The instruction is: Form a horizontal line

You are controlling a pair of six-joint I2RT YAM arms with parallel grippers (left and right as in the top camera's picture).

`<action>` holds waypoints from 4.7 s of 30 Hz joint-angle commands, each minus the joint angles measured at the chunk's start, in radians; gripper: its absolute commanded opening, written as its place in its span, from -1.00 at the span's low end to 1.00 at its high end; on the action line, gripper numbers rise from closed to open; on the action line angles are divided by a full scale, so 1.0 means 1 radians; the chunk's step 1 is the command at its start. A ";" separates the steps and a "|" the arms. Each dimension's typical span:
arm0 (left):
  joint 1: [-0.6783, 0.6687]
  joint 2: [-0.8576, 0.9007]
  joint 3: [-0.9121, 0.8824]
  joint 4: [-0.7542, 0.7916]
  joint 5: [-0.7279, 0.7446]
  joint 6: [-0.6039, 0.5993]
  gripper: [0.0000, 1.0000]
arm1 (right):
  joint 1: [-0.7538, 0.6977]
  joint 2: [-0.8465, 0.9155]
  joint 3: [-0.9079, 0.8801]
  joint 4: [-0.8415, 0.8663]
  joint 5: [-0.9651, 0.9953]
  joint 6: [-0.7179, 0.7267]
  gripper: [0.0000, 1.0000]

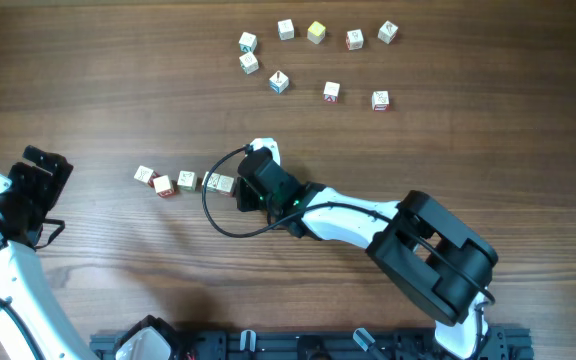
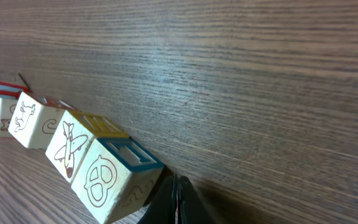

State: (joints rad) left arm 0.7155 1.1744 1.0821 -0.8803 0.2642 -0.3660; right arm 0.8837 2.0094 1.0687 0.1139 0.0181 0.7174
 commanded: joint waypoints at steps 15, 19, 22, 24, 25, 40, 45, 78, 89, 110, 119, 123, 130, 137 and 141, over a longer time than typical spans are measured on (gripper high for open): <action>0.005 0.000 0.012 0.000 0.016 -0.009 1.00 | -0.003 0.040 -0.003 0.089 -0.133 -0.038 -0.91; 0.005 0.000 0.012 0.000 0.016 -0.009 1.00 | -0.005 0.054 -0.003 0.114 -0.161 -0.038 -0.91; 0.005 0.000 0.012 0.000 0.016 -0.009 1.00 | -0.013 0.062 -0.003 0.128 -0.189 -0.037 -0.91; 0.005 0.000 0.012 0.000 0.016 -0.009 1.00 | -0.018 0.063 -0.003 0.130 -0.198 -0.037 -0.91; 0.005 0.000 0.012 0.000 0.016 -0.009 1.00 | -0.019 0.063 -0.003 0.133 -0.201 -0.038 -0.91; 0.005 0.000 0.012 0.000 0.016 -0.009 1.00 | -0.019 0.063 -0.003 0.164 -0.230 -0.066 -0.91; 0.005 0.000 0.012 0.000 0.016 -0.009 1.00 | -0.019 0.063 -0.003 0.167 -0.230 -0.067 -0.91; 0.005 0.000 0.012 0.000 0.016 -0.009 1.00 | -0.031 0.088 -0.003 0.195 -0.214 -0.043 -0.92; 0.005 0.000 0.012 0.000 0.016 -0.009 1.00 | -0.031 0.102 -0.003 0.241 -0.264 -0.064 -0.91; 0.005 0.000 0.012 0.024 0.015 -0.009 1.00 | -0.224 0.102 -0.003 0.030 -0.285 0.097 -0.91; 0.005 0.000 0.011 0.157 0.026 -0.009 1.00 | -0.224 0.102 -0.003 0.027 -0.290 0.095 -0.91; 0.005 0.000 0.011 0.157 0.049 -0.009 1.00 | -0.224 0.102 -0.003 0.028 -0.289 0.095 -0.91; -0.058 0.028 0.010 -0.042 0.156 0.168 1.00 | -0.224 0.102 -0.003 0.043 -0.280 0.097 -0.92; -0.182 0.128 -0.068 -0.142 0.023 0.229 -0.31 | -0.224 0.102 -0.003 0.042 -0.278 0.094 -0.92; -0.201 0.199 -0.097 -0.142 -0.008 0.229 -0.92 | -0.224 0.102 -0.003 0.042 -0.278 0.093 -0.91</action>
State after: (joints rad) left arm 0.5278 1.3254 1.0088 -1.0214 0.3031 -0.1761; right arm 0.6601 2.0819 1.0863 0.1802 -0.2878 0.8078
